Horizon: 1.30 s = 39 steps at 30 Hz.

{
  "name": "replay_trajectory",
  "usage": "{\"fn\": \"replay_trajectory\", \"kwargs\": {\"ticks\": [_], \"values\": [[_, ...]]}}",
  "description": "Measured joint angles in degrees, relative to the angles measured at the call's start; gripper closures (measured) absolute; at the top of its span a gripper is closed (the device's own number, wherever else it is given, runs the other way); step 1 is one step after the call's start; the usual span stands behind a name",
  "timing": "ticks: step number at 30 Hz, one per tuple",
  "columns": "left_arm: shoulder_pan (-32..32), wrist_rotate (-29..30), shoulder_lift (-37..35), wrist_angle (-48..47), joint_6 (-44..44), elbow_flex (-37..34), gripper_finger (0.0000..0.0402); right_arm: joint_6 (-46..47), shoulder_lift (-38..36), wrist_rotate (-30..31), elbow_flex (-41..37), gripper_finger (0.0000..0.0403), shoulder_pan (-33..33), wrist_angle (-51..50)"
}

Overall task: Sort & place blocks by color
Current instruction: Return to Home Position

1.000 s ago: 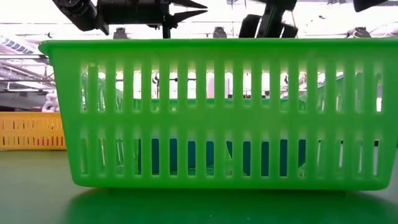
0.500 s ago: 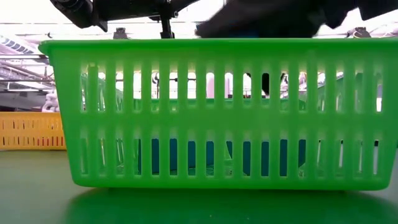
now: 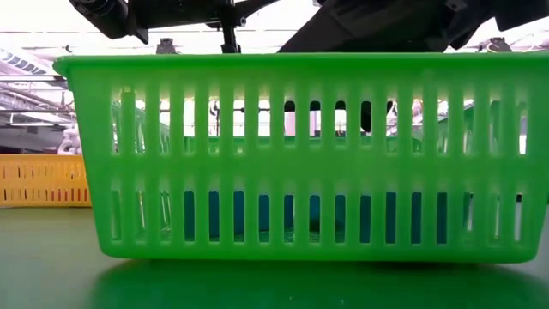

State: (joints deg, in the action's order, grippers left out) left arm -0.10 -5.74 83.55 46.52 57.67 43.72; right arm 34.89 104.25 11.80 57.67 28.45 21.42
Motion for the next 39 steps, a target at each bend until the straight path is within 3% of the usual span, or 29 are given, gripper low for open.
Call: {"fn": "replay_trajectory", "kwargs": {"ticks": [6, 12, 16, 23, 31, 39], "values": [[0.05, 0.0, 0.0, 0.02, 0.59, -0.01, 0.0393, -0.18, -2.51, -1.27, -0.04, 0.0197, -0.4, -2.93], [2.01, -0.69, -2.53, -0.61, -1.61, -0.04, 0.0395, -3.24, -13.64, -2.88, -0.04, 0.0189, -3.11, -17.99], [4.7, -4.53, -7.7, -4.86, -5.85, -0.13, 0.0384, -8.6, -21.52, -2.87, -0.13, 0.0192, -5.01, -27.05], [9.45, -7.61, -25.44, -28.22, -18.26, -0.04, 0.0381, -15.08, -34.0, -2.82, -5.41, 0.0191, -7.02, -29.61], [10.41, 6.03, -46.02, -56.14, -24.01, -0.02, 0.038, -8.61, -46.51, -1.89, -15.72, 0.0191, -8.92, -27.85], [10.1, 12.97, -53.18, -67.28, -26.37, -0.02, 0.038, -3.61, -54.25, -1.29, -30.16, 0.0191, -9.65, -8.38]]}}
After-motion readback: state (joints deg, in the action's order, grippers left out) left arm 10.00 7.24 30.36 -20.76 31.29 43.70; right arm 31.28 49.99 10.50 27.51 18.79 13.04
